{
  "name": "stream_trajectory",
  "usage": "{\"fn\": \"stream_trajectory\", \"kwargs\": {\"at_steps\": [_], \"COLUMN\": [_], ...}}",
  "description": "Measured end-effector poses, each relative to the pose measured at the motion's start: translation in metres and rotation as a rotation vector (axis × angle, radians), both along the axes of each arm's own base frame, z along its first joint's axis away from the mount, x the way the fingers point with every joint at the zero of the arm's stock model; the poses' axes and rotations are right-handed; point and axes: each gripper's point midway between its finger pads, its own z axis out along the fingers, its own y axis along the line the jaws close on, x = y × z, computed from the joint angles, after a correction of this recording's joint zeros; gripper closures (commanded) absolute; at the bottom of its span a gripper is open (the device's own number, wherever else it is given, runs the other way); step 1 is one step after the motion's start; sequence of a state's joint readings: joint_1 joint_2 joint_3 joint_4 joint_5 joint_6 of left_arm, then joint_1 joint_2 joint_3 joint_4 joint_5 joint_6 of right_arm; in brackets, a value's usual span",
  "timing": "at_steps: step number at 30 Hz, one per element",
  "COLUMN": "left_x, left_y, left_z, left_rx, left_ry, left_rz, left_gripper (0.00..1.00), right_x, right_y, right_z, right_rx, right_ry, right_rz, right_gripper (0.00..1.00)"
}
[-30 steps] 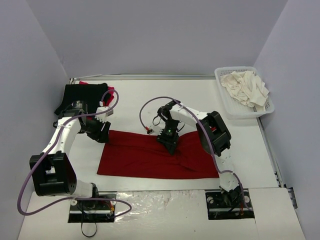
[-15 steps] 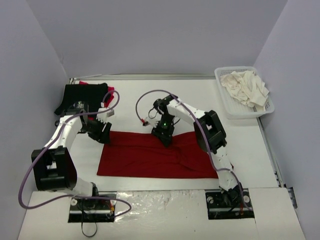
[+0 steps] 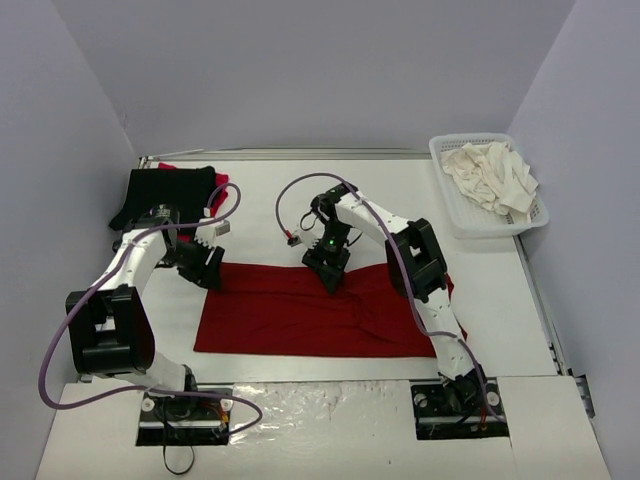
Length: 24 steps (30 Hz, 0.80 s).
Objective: Fold and stack the t-shirts
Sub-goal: Fold the other side of the tshirt into a rectangle
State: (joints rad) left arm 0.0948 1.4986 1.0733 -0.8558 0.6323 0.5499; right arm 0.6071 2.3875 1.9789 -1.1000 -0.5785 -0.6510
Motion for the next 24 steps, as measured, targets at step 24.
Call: {"fn": "stream_trajectory", "kwargs": {"at_steps": [24], "left_x": [0.002], "left_y": [0.002], "left_z": [-0.002], "left_rx": [0.012], "left_ry": [0.001], "left_rz": [0.006], "left_gripper": [0.52], "right_x": [0.057], "right_y": [-0.007], "right_z": [0.001], "right_rx": [-0.02], "right_ry": [-0.088], "right_rz": [-0.106], "right_gripper": [0.41]}}
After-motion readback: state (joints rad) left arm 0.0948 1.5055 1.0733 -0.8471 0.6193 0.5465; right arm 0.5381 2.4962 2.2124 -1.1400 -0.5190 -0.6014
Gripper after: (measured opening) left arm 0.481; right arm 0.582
